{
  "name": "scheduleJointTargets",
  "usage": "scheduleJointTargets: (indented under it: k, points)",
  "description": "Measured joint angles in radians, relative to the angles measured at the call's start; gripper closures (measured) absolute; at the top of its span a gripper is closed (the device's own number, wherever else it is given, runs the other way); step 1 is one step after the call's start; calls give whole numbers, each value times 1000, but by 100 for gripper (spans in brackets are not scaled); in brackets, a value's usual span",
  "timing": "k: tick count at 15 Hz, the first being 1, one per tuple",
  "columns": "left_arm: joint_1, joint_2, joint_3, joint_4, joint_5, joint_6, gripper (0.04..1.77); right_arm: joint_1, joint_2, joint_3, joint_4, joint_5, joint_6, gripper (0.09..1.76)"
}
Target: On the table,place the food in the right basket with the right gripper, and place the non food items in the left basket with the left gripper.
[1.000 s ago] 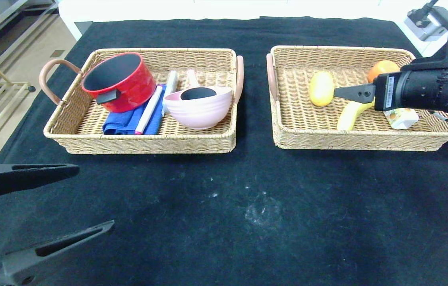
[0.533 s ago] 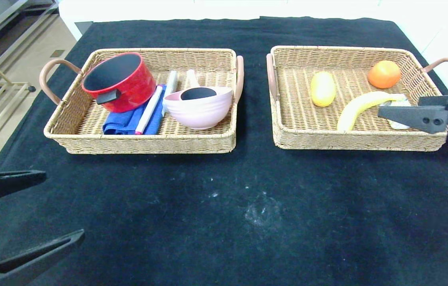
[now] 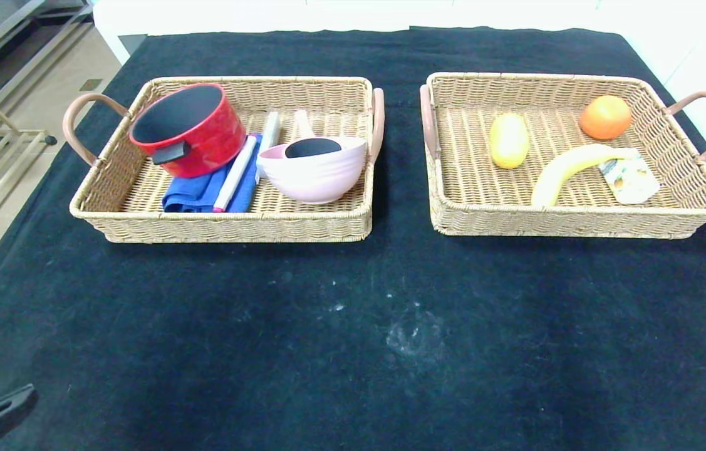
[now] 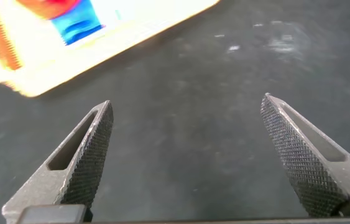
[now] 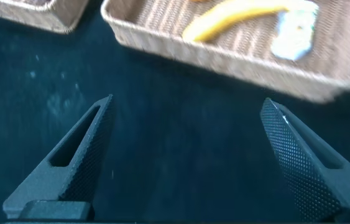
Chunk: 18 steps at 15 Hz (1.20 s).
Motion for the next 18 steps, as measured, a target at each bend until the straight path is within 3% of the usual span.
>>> scheduleJointTargets:
  k: [6, 8, 12, 18]
  points:
    - [213, -189, 104, 8, -17, 3, 9, -114, -348, 56, 230, 29, -1, 15]
    - [255, -246, 111, 38, -18, 1, 9, -169, -451, 88, 257, 39, 1, 15]
    - [311, -342, 130, 57, -21, 0, 9, -206, -597, 121, 298, 47, 3, 15]
    - [300, -451, 161, 56, -87, 7, 9, -212, -728, 191, 298, 80, 3, 15]
